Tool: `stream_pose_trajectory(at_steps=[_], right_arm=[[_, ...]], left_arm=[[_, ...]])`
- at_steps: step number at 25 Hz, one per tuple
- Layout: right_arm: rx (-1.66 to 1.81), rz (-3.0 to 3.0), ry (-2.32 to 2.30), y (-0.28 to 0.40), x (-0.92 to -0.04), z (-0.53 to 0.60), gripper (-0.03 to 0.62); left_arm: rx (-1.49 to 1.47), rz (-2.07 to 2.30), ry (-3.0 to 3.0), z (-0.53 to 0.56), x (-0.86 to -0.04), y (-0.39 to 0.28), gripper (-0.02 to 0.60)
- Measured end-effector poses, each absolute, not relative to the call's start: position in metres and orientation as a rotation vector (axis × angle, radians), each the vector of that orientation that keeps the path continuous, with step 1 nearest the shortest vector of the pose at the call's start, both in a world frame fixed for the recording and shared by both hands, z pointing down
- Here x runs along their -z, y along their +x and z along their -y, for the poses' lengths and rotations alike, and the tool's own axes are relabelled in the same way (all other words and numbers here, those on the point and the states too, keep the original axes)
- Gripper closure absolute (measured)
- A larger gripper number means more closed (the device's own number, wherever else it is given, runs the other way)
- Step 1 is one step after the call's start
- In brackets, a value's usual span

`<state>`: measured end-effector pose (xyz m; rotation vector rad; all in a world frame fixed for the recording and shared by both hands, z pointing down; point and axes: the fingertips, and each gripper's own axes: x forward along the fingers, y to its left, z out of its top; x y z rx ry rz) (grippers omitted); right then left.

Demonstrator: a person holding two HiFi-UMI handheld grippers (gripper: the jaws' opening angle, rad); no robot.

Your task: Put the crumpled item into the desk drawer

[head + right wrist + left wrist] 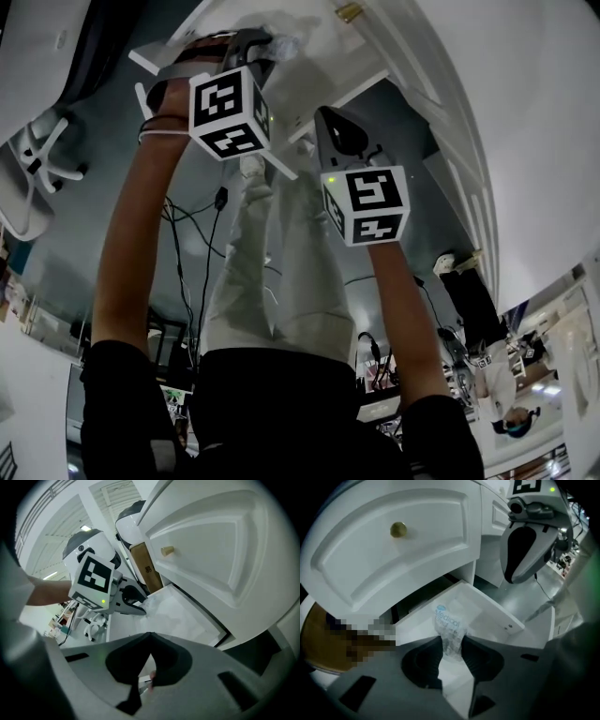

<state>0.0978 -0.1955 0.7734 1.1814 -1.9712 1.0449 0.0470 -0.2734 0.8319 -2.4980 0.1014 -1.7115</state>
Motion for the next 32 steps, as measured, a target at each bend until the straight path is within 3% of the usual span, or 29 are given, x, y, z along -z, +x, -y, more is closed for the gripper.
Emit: stream_pose_trajectory(at_steps=[32], right_arm=[[-1.094,1.914,1.152,0.105,-0.824,0.177,0.599]], left_arm=[[1.775,0.269,-2.24,0.248,-0.947,0.071,0.458]])
